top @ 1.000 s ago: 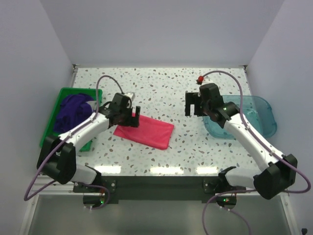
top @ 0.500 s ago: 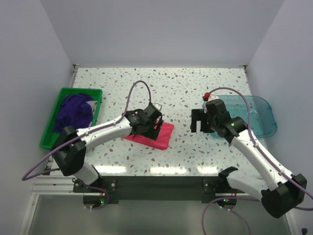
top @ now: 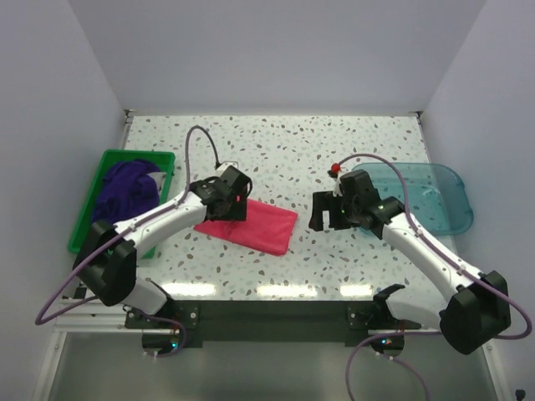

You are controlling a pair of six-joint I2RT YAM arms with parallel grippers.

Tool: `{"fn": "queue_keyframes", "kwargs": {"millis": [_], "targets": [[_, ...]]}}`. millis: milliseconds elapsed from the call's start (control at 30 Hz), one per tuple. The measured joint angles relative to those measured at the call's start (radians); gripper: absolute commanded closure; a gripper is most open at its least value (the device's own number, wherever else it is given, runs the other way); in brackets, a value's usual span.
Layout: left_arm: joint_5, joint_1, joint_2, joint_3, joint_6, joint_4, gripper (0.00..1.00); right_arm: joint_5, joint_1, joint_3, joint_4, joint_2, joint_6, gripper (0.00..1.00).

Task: Fold and stack the towels
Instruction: Smooth out wrinkles on the folded towel

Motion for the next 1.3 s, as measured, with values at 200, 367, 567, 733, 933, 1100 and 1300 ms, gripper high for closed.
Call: {"fn": "queue_keyframes", "kwargs": {"millis": [200, 367, 567, 733, 933, 1100, 1300], "targets": [[0.044, -0.011, -0.019, 0.022, -0.024, 0.036, 0.16, -0.018, 0.007, 0.011, 0.047, 0.101, 0.0, 0.09], [0.026, -0.02, 0.068, 0.072, -0.024, 0.043, 0.22, -0.021, 0.01, 0.017, 0.068, 0.126, 0.005, 0.09], [-0.005, -0.05, 0.158, 0.113, -0.021, 0.042, 0.38, -0.021, 0.01, 0.018, 0.079, 0.126, 0.008, 0.1], [-0.027, -0.057, 0.182, 0.127, -0.017, 0.039, 0.63, -0.02, 0.01, 0.018, 0.079, 0.126, 0.007, 0.09], [-0.079, -0.051, 0.182, 0.128, -0.023, 0.026, 0.8, -0.021, 0.01, 0.018, 0.079, 0.126, 0.005, 0.09], [-0.1, -0.013, 0.146, 0.077, -0.023, 0.023, 0.83, -0.021, 0.01, 0.019, 0.079, 0.13, 0.0, 0.09], [-0.122, 0.064, 0.058, -0.018, -0.023, 0.014, 0.84, -0.021, 0.01, 0.02, 0.078, 0.134, -0.004, 0.09]]}}
